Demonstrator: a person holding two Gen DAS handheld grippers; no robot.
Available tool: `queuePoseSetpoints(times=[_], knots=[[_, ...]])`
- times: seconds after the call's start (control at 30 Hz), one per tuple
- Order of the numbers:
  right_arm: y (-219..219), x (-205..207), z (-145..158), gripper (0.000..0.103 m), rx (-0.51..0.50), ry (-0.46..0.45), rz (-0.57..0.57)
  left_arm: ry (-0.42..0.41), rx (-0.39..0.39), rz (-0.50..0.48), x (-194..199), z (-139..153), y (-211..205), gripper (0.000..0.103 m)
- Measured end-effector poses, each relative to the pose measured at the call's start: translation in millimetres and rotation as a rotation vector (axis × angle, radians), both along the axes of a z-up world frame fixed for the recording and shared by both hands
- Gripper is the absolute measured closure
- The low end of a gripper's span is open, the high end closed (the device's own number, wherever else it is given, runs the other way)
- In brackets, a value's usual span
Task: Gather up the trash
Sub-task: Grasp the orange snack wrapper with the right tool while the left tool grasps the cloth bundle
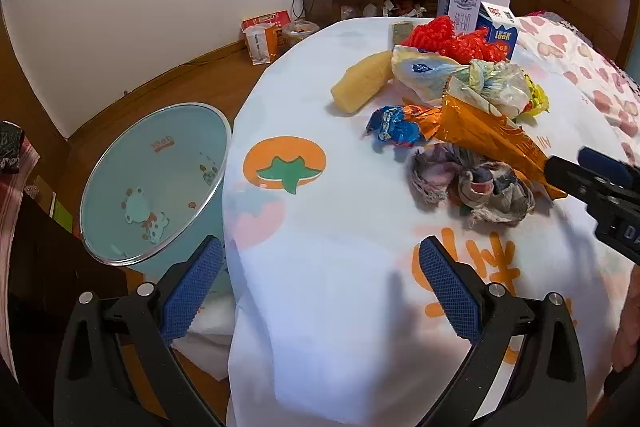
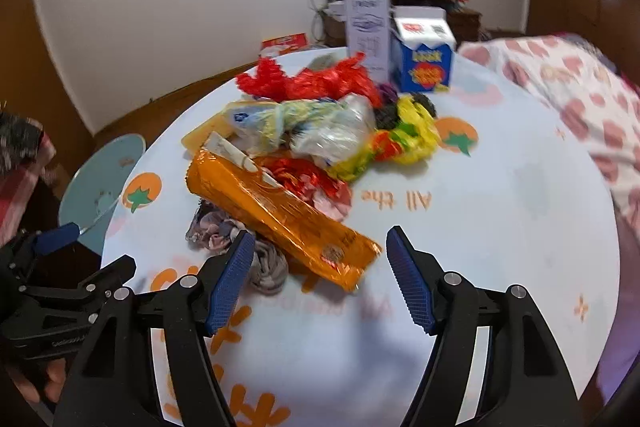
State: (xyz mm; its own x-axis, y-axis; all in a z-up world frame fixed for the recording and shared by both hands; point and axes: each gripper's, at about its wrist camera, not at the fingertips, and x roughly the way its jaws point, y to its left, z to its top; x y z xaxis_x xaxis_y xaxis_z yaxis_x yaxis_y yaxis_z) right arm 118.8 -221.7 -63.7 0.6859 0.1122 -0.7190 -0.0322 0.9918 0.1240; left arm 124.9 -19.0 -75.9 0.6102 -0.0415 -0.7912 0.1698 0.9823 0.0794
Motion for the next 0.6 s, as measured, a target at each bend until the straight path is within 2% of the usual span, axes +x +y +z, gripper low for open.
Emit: queuePoseSetpoints(times=[0.33, 0.53, 0.6], knots=[[2.2, 21.2, -15.9, 0.035, -0.042, 0.068, 0.093, 0.01, 0.006, 0.035, 6.0, 0.6, 4.2, 0.007], [-2.8, 27.8, -23.1, 0.042, -0.038, 0.087, 0.106, 0.009, 0.015, 0.028, 4.0, 1.1, -1.3, 0.007], [-2.8, 28.1, -25.2, 0.05, -0.04, 0.094, 0.116, 0.011, 0.019, 0.028, 4.1, 0.8, -2.7, 0.007]])
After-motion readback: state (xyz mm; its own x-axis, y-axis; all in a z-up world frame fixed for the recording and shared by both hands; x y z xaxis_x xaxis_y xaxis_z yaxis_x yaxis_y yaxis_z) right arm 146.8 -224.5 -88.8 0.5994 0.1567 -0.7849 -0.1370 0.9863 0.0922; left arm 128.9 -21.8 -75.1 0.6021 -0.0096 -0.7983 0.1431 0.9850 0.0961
